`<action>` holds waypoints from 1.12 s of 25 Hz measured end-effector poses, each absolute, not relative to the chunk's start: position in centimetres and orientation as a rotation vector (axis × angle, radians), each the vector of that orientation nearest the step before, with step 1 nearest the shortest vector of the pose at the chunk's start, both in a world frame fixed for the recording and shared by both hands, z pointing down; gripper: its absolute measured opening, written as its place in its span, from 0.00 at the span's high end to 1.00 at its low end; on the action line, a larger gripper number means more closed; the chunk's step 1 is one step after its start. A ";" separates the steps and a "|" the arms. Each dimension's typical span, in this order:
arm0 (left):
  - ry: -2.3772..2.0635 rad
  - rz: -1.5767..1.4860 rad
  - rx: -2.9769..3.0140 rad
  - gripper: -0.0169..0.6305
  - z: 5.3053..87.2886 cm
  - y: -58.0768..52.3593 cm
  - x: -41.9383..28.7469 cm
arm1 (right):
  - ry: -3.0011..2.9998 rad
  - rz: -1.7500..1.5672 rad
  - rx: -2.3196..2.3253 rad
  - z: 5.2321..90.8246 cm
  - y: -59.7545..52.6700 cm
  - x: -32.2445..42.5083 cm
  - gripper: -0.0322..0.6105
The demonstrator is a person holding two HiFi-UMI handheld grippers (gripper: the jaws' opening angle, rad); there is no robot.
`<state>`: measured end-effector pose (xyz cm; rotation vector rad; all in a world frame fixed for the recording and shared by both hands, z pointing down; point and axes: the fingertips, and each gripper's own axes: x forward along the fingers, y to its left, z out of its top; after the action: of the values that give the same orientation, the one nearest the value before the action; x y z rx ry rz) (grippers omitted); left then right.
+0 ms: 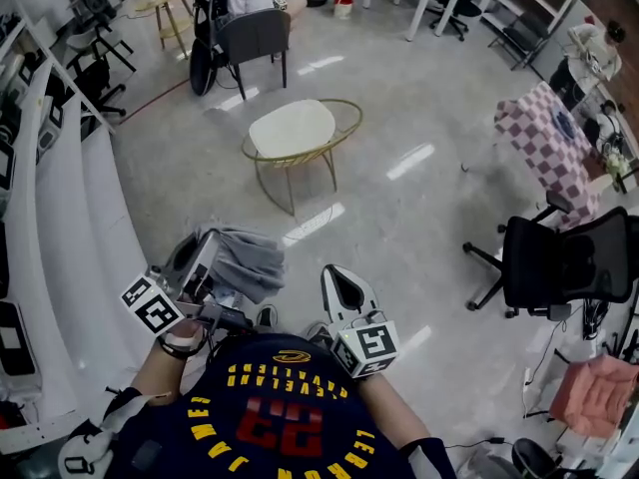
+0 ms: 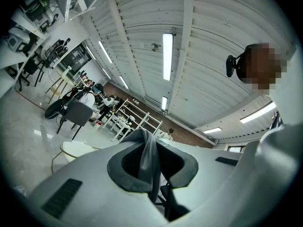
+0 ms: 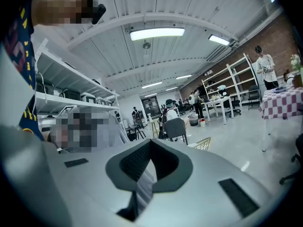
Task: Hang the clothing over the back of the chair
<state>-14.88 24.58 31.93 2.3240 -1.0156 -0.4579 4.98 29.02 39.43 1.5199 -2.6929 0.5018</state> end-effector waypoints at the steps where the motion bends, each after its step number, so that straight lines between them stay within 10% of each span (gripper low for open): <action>1: -1.024 -0.460 2.321 0.92 31.9 24.7 -14.7 | -2.691 0.510 1.522 39.5 29.0 5.4 0.94; 28: -1.221 -0.469 2.216 0.92 33.8 21.1 -18.3 | -2.695 0.610 1.358 41.7 23.6 2.9 0.94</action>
<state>-18.27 21.06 33.81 2.2159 -1.2208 -0.4692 2.87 23.56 41.73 1.3582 -2.6952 0.6104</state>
